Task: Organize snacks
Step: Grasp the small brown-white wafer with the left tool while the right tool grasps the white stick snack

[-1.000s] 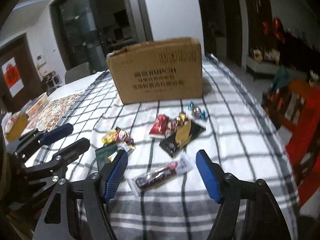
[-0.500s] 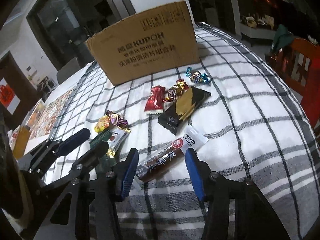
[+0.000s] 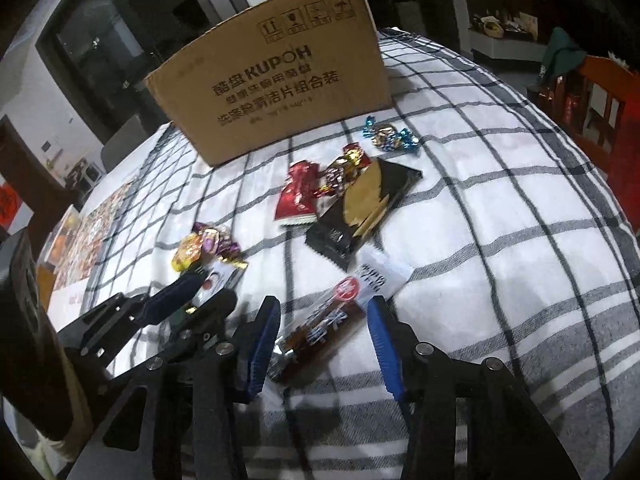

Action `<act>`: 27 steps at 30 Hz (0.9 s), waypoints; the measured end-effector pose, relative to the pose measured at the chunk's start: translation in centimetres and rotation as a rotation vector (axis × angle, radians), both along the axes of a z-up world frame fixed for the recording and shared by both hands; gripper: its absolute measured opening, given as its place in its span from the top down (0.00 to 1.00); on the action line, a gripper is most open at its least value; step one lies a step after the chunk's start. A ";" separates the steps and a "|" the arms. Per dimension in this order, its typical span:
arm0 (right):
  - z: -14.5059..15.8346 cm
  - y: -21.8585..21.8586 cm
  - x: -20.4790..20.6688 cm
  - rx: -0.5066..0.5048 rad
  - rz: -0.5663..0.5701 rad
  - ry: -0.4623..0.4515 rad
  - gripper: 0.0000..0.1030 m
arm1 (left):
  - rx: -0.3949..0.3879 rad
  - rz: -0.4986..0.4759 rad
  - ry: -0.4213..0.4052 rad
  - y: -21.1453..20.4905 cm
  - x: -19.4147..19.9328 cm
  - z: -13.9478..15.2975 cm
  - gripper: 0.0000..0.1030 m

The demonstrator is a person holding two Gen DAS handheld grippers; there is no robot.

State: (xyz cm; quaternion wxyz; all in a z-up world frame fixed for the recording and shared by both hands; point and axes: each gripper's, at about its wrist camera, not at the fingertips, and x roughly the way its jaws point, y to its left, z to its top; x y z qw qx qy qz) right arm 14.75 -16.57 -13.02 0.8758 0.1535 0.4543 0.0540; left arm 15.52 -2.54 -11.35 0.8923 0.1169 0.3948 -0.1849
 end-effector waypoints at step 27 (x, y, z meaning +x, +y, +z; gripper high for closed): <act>1.4 0.3 -1.2 -0.094 0.088 -0.108 0.80 | -0.087 0.053 0.025 0.5 -1.1 1.8 0.81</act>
